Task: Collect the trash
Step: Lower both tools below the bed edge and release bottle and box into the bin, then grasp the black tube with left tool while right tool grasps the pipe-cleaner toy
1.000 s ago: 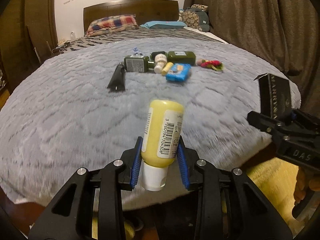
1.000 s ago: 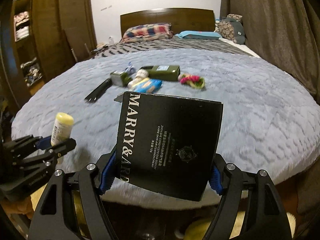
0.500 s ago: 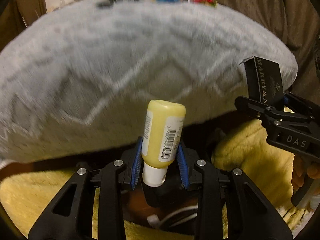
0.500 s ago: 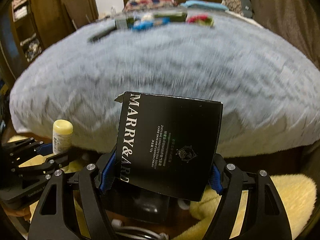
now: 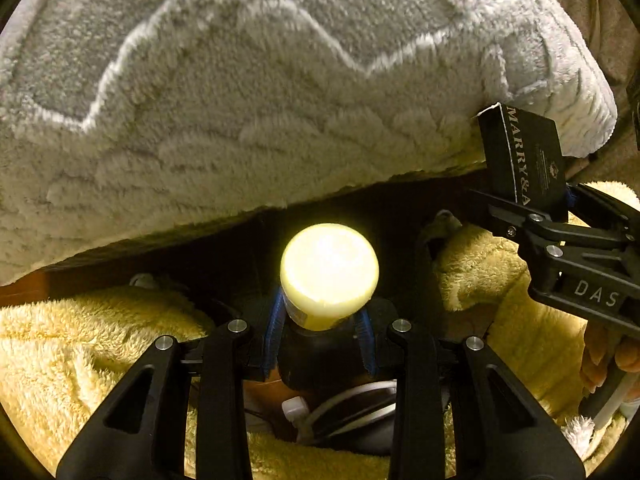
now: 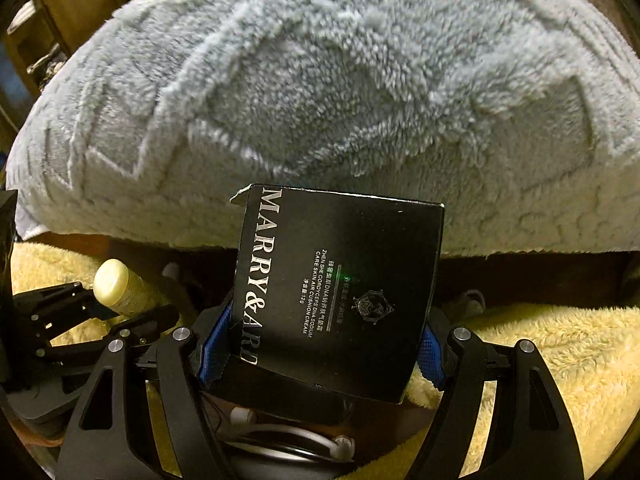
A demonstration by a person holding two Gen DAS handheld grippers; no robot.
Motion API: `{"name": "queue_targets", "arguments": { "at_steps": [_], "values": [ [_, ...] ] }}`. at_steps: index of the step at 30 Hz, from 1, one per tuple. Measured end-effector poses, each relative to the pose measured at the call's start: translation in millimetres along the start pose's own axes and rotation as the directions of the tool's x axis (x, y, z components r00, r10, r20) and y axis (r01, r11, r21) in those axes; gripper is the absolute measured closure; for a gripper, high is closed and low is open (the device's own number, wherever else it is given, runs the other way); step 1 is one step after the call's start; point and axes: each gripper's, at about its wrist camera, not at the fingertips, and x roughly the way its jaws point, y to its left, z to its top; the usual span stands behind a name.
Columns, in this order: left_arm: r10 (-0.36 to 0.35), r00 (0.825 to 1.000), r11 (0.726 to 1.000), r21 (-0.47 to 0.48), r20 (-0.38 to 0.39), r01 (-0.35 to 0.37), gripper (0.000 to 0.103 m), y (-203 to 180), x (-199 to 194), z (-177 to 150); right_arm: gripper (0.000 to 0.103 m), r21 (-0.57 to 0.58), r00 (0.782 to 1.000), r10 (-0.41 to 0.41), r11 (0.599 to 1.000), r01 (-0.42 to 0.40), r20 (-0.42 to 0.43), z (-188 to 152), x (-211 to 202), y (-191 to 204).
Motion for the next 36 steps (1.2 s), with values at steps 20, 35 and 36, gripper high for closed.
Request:
{"name": "queue_targets", "arguments": {
  "at_steps": [20, 35, 36],
  "values": [
    [-0.011, 1.000, 1.000, -0.011, 0.007, 0.011, 0.048, 3, -15, 6, 0.016, 0.021, 0.998, 0.002, 1.000, -0.004, 0.057, 27, -4, -8],
    [0.051, 0.953, 0.998, 0.018, 0.297, -0.059, 0.030, 10, -124, 56, 0.013, 0.060, 0.926, -0.139, 0.990, 0.126, 0.351, 94, -100, -38],
    [0.066, 0.948, 0.997, 0.014, 0.311, -0.074, 0.030, 12, -129, 64, 0.013, 0.062, 0.922, -0.144, 0.990, 0.130, 0.360, 100, -104, -44]
  ]
}}
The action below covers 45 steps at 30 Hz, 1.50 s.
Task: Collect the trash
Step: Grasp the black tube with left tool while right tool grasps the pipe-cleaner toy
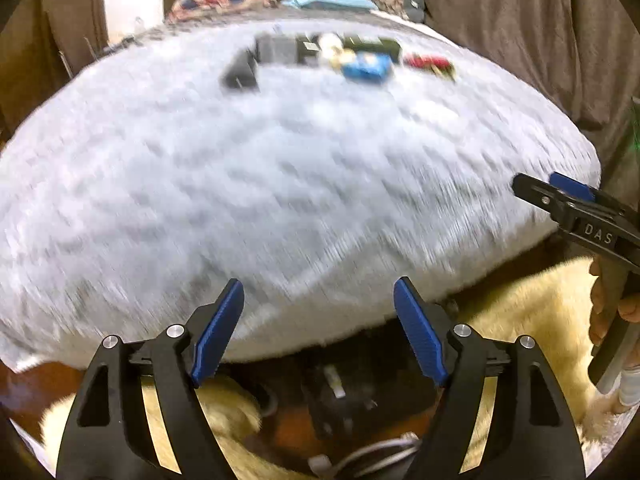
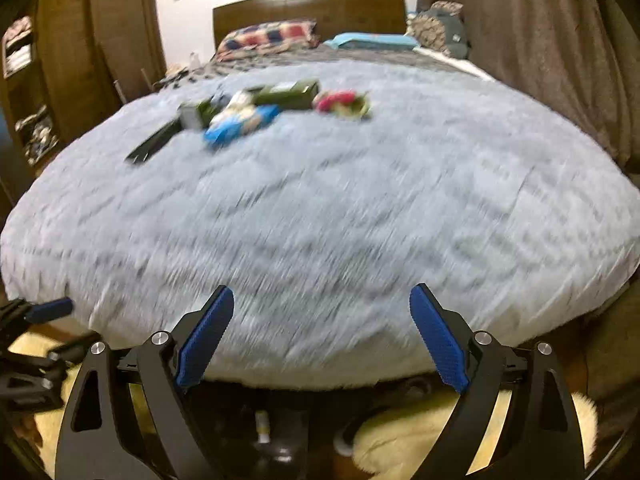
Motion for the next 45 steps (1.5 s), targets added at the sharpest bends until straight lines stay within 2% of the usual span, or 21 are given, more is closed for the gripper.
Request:
{"name": "queue_targets", "arguments": {
  "at_steps": [3, 9, 16, 21, 30, 36, 38, 39, 41, 42, 43, 45],
  "values": [
    [0.034, 0.999, 0.999, 0.004, 0.032, -0.034, 0.030, 7, 3, 19, 0.013, 0.003, 1.000, -0.006, 1.000, 0.006, 0.012, 21, 10, -5],
    [0.068, 0.997, 0.998, -0.006, 0.046, -0.068, 0.030, 23, 26, 59, 0.013, 0.042, 1.000, -0.009, 0.999, 0.008, 0.012, 49, 26, -20],
    [0.112, 0.993, 0.993, -0.041, 0.040, -0.110, 0.030, 45, 56, 106, 0.013, 0.029, 0.999, -0.033, 0.999, 0.034, -0.012, 87, 60, -20],
    [0.111, 0.994, 0.992, -0.065, 0.023, -0.109, 0.030, 59, 77, 140, 0.013, 0.010, 0.997, -0.065, 0.998, 0.065, -0.039, 113, 89, -18],
    [0.135, 0.991, 0.988, -0.075, -0.014, -0.136, 0.031, 72, 119, 177, 0.014, -0.005, 0.994, -0.083, 0.997, 0.083, -0.077, 136, 129, -21],
    [0.125, 0.992, 0.990, -0.053, -0.032, -0.127, 0.049, 67, 137, 192, 0.028, -0.016, 0.994, -0.062, 0.998, 0.061, -0.084, 150, 144, -17],
    [0.115, 0.993, 0.992, -0.053, -0.035, -0.117, 0.062, 66, 140, 195, 0.040, -0.043, 0.994, -0.060, 0.997, 0.056, -0.087, 151, 147, -12],
    [0.113, 0.993, 0.992, -0.051, -0.039, -0.115, 0.064, 65, 142, 196, 0.042, -0.056, 0.994, -0.067, 0.996, 0.062, -0.086, 150, 148, -9],
    [0.117, 0.992, 0.992, -0.044, -0.042, -0.118, 0.070, 63, 144, 197, 0.061, -0.073, 0.996, -0.055, 0.996, 0.049, -0.072, 148, 144, -5],
    [0.112, 0.993, 0.993, -0.044, -0.040, -0.113, 0.072, 63, 143, 196, 0.064, -0.071, 0.996, -0.049, 0.996, 0.044, -0.071, 147, 142, -4],
    [0.109, 0.993, 0.993, -0.046, -0.038, -0.111, 0.074, 63, 142, 196, 0.078, -0.070, 0.996, -0.049, 0.997, 0.044, -0.069, 146, 140, -3],
    [0.101, 0.994, 0.993, -0.052, -0.032, -0.103, 0.075, 64, 139, 192, 0.077, -0.074, 0.997, -0.052, 0.996, 0.047, -0.065, 140, 136, -2]
  ]
}}
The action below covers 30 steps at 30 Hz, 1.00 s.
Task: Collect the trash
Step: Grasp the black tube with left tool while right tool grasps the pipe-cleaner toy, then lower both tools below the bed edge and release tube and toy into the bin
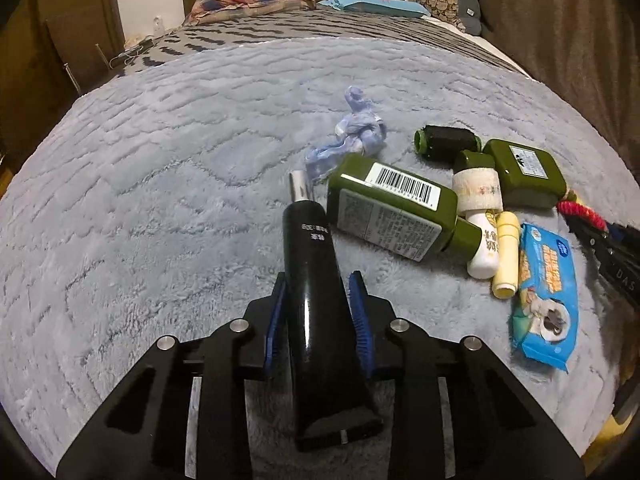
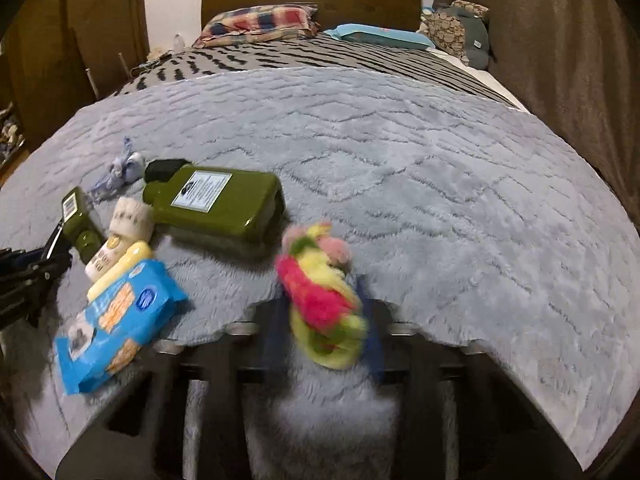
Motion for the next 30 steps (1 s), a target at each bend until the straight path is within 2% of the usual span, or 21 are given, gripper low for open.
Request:
{"name": "queue_targets", "arguments": {
  "at_steps": [7, 22, 30],
  "values": [
    [-0.010, 1.000, 1.000, 0.017, 0.010, 0.010, 0.078, -2, -18, -20, 0.078, -0.001, 0.999, 0.026, 1.000, -0.026, 0.020, -22, -24, 6],
    [-0.061, 0.993, 0.996, 0.077, 0.098, 0.053, 0.078, -19, -85, -105, 0.078, -0.027, 0.987, 0.144, 0.989, -0.143, 0.065, -90, -90, 28],
    [-0.112, 0.986, 0.991, 0.093, 0.124, 0.100, 0.078, -32, -119, -145, 0.078, -0.039, 0.977, 0.197, 0.980, -0.194, 0.080, -122, -120, 44]
  ]
}}
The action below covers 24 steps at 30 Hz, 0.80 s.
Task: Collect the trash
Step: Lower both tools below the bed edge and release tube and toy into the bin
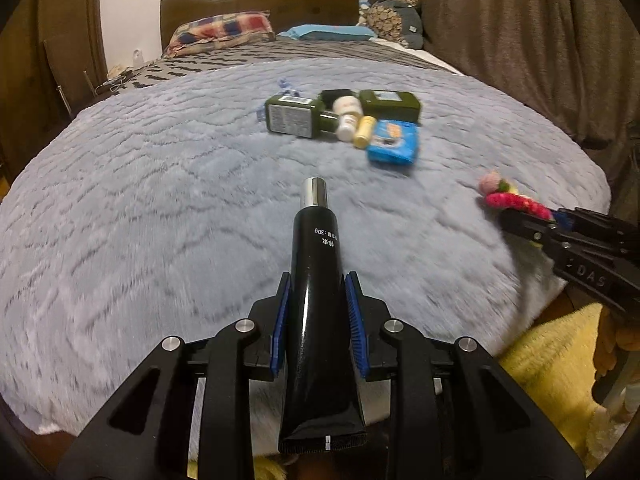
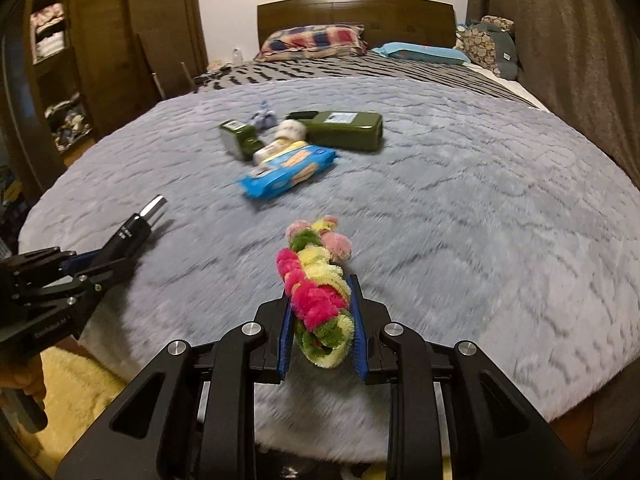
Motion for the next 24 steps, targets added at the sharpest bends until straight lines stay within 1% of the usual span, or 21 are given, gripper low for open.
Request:
{"name": "queue_targets", "arguments": {
  "at_steps": [5, 10, 16, 24],
  "values": [
    [-0.023, 1.000, 1.000, 0.001, 0.017, 0.023, 0.078, -11, -20, -18, 0.078, -0.009, 1.000, 0.027, 1.000, -0.027, 0.007, -19, -18, 13],
    [-0.052, 0.999, 0.999, 0.011, 0.003, 0.052, 0.078, -27, -35, -43, 0.078, 0.000, 0.999, 0.041, 0.999, -0.041, -0.024, -42, -25, 19],
    [-0.069, 0.997, 0.998, 0.012, -0.047, 0.070, 0.078, -40, -36, -75, 0.078, -0.001, 0.994, 0.054, 0.999, -0.055, -0.090, -73, -23, 26],
    [-0.112, 0.983, 0.993, 0.011, -0.144, 0.115, 0.078, -55, -22, -115, 0.078, 0.017, 0.981, 0.054, 0.999, -0.051, -0.185, -107, -12, 29]
  ]
}}
